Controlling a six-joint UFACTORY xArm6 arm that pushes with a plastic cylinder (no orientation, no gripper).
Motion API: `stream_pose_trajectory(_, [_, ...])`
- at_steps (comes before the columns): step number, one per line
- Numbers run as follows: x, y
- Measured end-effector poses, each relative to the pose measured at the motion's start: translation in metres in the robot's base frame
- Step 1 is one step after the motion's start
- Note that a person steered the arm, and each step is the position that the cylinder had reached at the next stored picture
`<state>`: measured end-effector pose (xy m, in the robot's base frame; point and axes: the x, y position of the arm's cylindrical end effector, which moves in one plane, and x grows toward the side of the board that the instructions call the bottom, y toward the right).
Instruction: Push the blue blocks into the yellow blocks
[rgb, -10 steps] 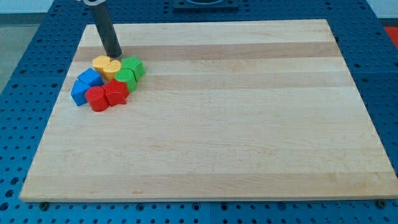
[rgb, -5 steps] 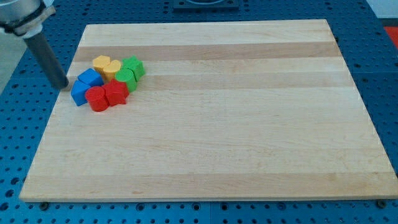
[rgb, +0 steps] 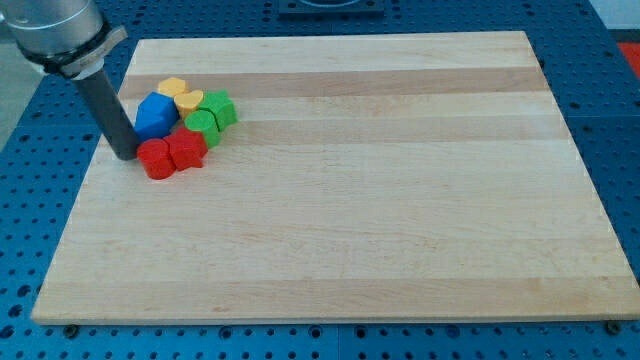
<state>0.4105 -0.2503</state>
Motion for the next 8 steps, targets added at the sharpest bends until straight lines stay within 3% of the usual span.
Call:
stream_pose_trajectory(3, [-0.035,0.008])
stream_pose_trajectory(6, [-0.012,0.021])
stream_pose_trajectory(8, [0.014,-0.007])
